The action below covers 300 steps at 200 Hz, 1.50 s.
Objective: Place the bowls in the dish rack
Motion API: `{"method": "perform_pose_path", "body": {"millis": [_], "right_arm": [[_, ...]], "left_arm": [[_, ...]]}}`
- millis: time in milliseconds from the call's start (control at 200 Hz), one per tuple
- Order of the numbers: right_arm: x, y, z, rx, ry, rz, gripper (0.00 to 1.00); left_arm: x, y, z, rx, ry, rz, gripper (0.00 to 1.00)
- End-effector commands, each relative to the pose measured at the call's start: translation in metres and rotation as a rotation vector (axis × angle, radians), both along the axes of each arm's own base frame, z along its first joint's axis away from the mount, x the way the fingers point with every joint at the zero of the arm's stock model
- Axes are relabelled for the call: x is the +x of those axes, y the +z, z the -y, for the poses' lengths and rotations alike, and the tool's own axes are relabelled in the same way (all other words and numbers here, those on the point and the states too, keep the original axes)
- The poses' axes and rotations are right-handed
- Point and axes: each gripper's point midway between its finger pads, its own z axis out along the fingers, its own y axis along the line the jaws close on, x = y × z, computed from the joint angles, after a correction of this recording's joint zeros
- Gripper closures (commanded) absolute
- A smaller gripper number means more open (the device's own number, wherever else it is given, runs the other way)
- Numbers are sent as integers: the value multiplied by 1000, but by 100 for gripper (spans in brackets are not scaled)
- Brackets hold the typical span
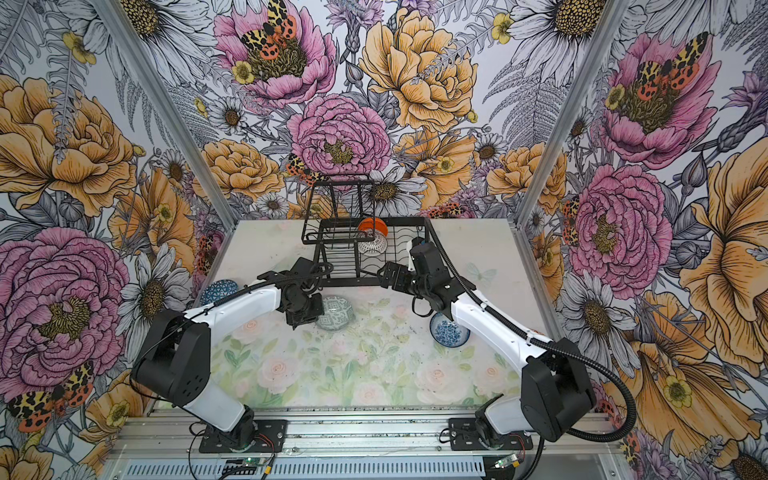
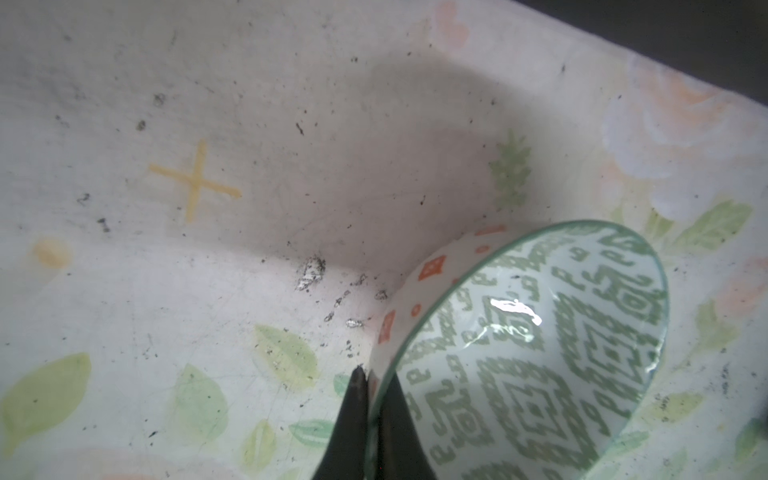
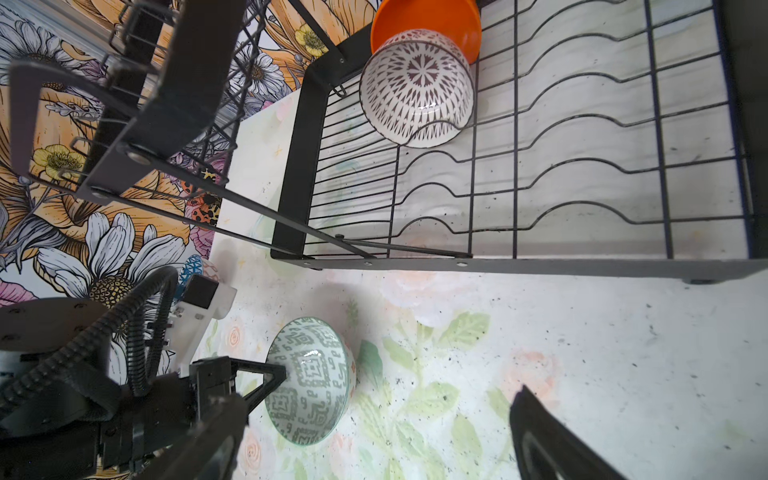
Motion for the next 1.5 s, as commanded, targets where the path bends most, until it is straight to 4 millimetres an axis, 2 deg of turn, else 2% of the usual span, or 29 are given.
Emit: {"method": "perform_pose_path", "body": {"millis": [0, 240, 325, 365, 475, 650, 781, 911, 1026, 1176, 1301, 1496], "right_arm": [[8, 31, 2, 57, -21, 48, 1], [21, 71, 6, 125, -56, 103, 1], [28, 93, 12, 154, -89, 138, 1], [32, 104, 14, 166, -109, 157, 1], [44, 141, 17, 217, -147, 211, 1], [65, 207, 4, 365, -167, 258, 1], [80, 254, -8, 487, -170, 276, 1], [88, 299, -27, 602, -141, 296, 1], [85, 335, -44, 698, -111, 313, 1], [77, 357, -62, 794, -96, 286, 1], [72, 363, -71, 847, -106, 250, 1], [74, 351, -83, 885, -125, 174, 1]], "left_arm": [[7, 39, -3, -11, 28, 137, 100], [7, 115, -15, -45, 76, 389, 100], [6, 152, -21, -75, 114, 495, 100], [8, 171, -31, -63, 152, 563, 100], [13, 224, -44, -69, 215, 721, 100], [31, 307, -52, -103, 280, 964, 100], [49, 355, -51, -132, 328, 1151, 100], [67, 393, -39, -157, 323, 1354, 100], [90, 408, -23, -137, 298, 1434, 100], [114, 414, -2, -116, 268, 1515, 100], [128, 418, 14, -97, 238, 1581, 100], [142, 422, 27, -110, 245, 1652, 100]]}}
